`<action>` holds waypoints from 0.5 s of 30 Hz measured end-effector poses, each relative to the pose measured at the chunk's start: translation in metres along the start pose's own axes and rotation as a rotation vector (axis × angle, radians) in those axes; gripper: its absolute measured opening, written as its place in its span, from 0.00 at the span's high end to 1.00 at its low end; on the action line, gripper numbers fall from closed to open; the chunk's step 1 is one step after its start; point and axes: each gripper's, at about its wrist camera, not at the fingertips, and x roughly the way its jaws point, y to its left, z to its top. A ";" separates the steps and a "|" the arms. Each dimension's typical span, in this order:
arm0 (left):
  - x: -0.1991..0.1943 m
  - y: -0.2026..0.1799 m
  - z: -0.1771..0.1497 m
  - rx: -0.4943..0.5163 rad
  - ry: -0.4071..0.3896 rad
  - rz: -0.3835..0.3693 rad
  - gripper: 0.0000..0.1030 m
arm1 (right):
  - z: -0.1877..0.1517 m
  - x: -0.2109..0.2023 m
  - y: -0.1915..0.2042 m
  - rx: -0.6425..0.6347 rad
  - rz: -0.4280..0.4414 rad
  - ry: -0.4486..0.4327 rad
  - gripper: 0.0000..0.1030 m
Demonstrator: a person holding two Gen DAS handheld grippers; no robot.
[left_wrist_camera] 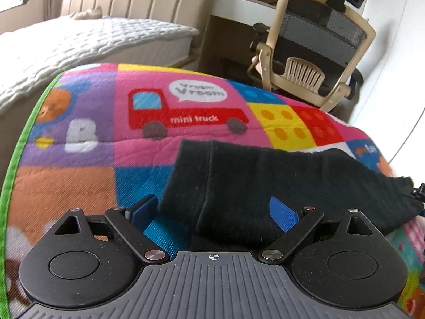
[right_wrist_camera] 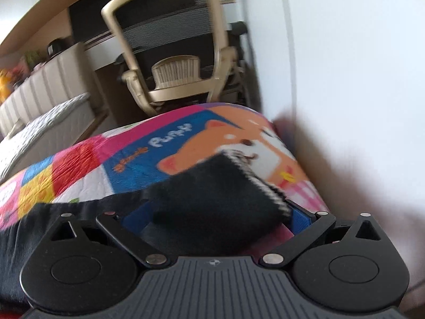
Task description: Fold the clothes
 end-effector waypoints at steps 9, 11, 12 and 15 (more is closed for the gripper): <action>0.002 -0.009 0.002 0.091 0.004 0.011 0.42 | 0.005 -0.016 0.003 -0.026 0.035 -0.023 0.74; -0.006 -0.004 -0.003 0.102 0.010 -0.003 0.44 | 0.002 -0.024 -0.007 -0.006 0.041 -0.004 0.86; -0.010 -0.001 -0.005 0.110 0.013 -0.007 0.45 | 0.000 -0.031 -0.014 0.008 0.050 0.008 0.86; -0.025 0.007 -0.015 0.129 0.017 -0.021 0.46 | -0.010 -0.050 -0.030 0.034 0.075 0.042 0.89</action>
